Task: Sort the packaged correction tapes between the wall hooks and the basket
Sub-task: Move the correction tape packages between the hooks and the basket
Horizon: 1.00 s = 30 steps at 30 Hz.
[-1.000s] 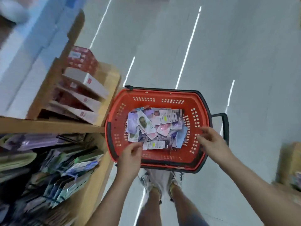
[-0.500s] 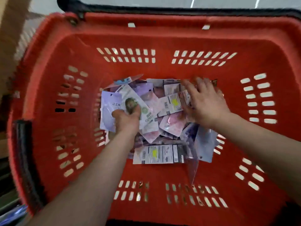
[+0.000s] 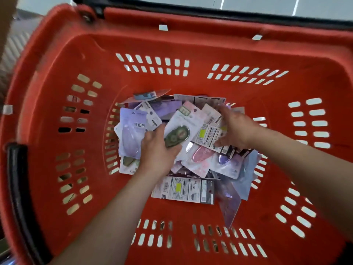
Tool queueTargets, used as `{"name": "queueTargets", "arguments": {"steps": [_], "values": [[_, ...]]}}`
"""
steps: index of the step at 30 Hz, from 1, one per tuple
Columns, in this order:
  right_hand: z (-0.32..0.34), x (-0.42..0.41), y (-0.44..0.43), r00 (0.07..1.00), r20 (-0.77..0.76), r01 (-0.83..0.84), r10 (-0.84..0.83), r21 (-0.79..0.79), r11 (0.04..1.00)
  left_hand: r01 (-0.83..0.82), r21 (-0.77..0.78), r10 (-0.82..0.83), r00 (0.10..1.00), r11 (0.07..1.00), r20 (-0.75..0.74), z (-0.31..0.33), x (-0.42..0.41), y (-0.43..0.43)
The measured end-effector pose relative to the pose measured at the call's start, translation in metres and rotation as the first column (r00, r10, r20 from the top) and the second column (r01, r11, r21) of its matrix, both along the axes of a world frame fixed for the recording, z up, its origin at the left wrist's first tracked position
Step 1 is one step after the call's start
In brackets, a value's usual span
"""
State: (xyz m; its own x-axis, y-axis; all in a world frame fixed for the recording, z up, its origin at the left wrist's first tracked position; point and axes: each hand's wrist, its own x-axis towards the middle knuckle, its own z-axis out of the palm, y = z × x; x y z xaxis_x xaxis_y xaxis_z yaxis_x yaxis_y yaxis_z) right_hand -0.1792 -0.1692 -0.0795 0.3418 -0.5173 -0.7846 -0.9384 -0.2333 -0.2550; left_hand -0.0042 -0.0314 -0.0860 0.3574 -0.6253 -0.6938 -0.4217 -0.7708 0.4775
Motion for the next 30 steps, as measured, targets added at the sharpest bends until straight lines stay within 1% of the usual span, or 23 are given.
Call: {"name": "queueTargets", "arguments": {"steps": [2,4,6,8,10,11,12,14,15,16,17,18,19,20,22,23,25,27,28,29,30], "values": [[-0.001,-0.001,0.007,0.997,0.032,0.066,-0.067,0.032,0.997,0.076,0.044,-0.079,0.995,0.996,0.068,-0.002,0.000,-0.009],[0.003,-0.003,0.011,0.984,0.046,0.168,-0.170,0.052,0.984,0.115,0.096,-0.124,0.988,0.989,0.095,-0.002,-0.007,-0.018],[0.011,-0.011,0.011,0.961,0.022,0.274,-0.276,0.086,0.958,0.108,0.116,-0.123,0.984,0.987,0.127,-0.001,-0.015,-0.024],[0.022,-0.026,0.011,0.929,-0.016,0.369,-0.370,0.093,0.925,0.130,0.130,-0.154,0.968,0.983,0.199,-0.001,-0.019,-0.027],[0.030,-0.039,0.016,0.879,-0.024,0.477,-0.476,0.036,0.878,0.222,0.157,-0.258,0.927,0.962,0.273,-0.001,-0.022,-0.027],[0.030,-0.042,0.022,0.843,-0.012,0.538,-0.538,0.020,0.843,0.263,0.159,-0.299,0.910,0.952,0.287,-0.001,-0.023,-0.028],[0.027,-0.043,0.028,0.788,0.025,0.614,-0.615,0.043,0.788,0.287,0.154,-0.321,0.903,0.945,0.285,0.000,-0.025,-0.031],[0.016,-0.039,0.042,0.626,0.081,0.748,-0.775,0.218,0.627,0.284,0.141,-0.310,0.923,0.948,0.227,0.002,-0.027,-0.039],[0.010,-0.036,0.047,0.554,0.095,0.773,-0.827,0.311,0.553,0.259,0.135,-0.280,0.944,0.956,0.173,0.003,-0.028,-0.044],[0.004,-0.033,0.051,0.498,0.111,0.782,-0.860,0.372,0.500,0.221,0.134,-0.236,0.966,0.966,0.107,0.003,-0.028,-0.047],[0.001,-0.031,0.054,0.462,0.126,0.785,-0.878,0.402,0.471,0.154,0.138,-0.159,0.987,0.978,0.024,0.004,-0.028,-0.049],[0.000,-0.030,0.057,0.440,0.149,0.787,-0.886,0.411,0.460,0.054,0.136,-0.045,0.997,0.989,-0.064,0.004,-0.027,-0.048],[0.000,-0.031,0.059,0.420,0.166,0.797,-0.892,0.401,0.451,-0.061,0.136,0.081,0.985,0.989,-0.150,0.005,-0.025,-0.044],[0.003,-0.032,0.060,0.400,0.183,0.811,-0.898,0.385,0.440,-0.167,0.134,0.195,0.955,0.977,-0.225,0.008,-0.023,-0.038],[0.012,-0.036,0.062,0.374,0.208,0.832,-0.904,0.356,0.426,-0.341,0.150,0.372,0.851,0.928,-0.369,0.019,-0.019,-0.021],[0.021,-0.036,0.061,0.367,0.224,0.837,-0.903,0.345,0.425,-0.417,0.165,0.445,0.779,0.894,-0.442,0.026,-0.017,-0.013],[0.041,-0.037,0.060,0.341,0.257,0.845,-0.905,0.337,0.414,-0.554,0.206,0.556,0.594,0.807,-0.581,0.049,-0.014,-0.001],[0.066,-0.034,0.059,0.313,0.260,0.843,-0.913,0.366,0.393,-0.638,0.244,0.593,0.415,0.730,-0.690,0.076,-0.013,0.005],[0.080,-0.031,0.059,0.312,0.257,0.826,-0.915,0.402,0.395,-0.657,0.250,0.586,0.358,0.711,-0.727,0.091,-0.015,0.006],[0.095,-0.027,0.060,0.325,0.254,0.794,-0.911,0.449,0.409,-0.669,0.246,0.575,0.326,0.702,-0.751,0.104,-0.018,0.005],[0.111,-0.023,0.061,0.353,0.257,0.749,-0.900,0.499,0.436,-0.677,0.231,0.563,0.322,0.699,-0.761,0.116,-0.022,0.004]]}}
